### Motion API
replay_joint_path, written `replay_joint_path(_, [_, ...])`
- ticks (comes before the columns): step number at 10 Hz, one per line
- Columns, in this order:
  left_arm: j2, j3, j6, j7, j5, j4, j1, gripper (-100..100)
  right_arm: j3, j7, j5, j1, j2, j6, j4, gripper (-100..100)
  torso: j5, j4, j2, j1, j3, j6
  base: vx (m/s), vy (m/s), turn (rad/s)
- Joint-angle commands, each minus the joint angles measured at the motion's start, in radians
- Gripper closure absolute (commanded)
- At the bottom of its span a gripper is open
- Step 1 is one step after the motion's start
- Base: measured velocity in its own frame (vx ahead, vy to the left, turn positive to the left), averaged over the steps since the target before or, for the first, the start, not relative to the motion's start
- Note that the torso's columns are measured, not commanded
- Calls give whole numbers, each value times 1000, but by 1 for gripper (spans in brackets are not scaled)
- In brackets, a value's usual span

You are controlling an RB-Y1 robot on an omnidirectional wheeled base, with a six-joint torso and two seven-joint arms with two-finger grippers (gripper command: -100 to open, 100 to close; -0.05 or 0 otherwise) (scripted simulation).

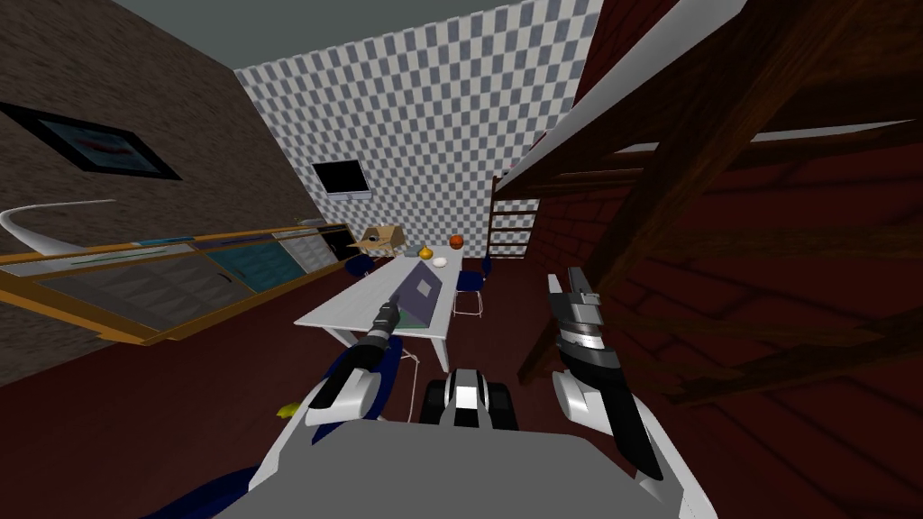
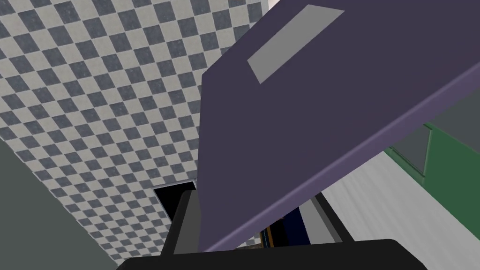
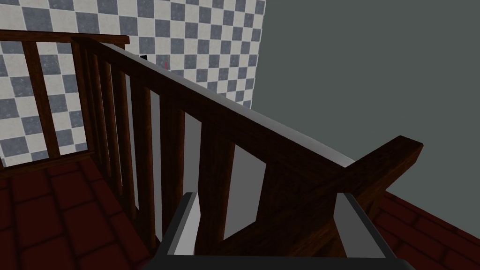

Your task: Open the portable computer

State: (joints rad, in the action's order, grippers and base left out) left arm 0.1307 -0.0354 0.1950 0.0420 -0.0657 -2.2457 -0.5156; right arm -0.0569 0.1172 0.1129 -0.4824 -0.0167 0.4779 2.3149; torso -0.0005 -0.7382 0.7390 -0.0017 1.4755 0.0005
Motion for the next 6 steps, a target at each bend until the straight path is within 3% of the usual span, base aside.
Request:
replay_joint_path(1, [-33,14,3,-46,-41,34,12,100,0,0,0,0,0,0,0,0,1,-1,1,3,0,0,-10,113,1])
replay_joint_path(5, [-100,40,9,-134,-125,114,48,100,0,0,0,0,0,0,0,0,0,0,1,-1,0,0,-16,96,-18])
replay_joint_path(6, [-100,40,9,-134,-125,114,48,100,0,0,0,0,0,0,0,0,-1,0,-1,-6,0,1,-5,2,-15])
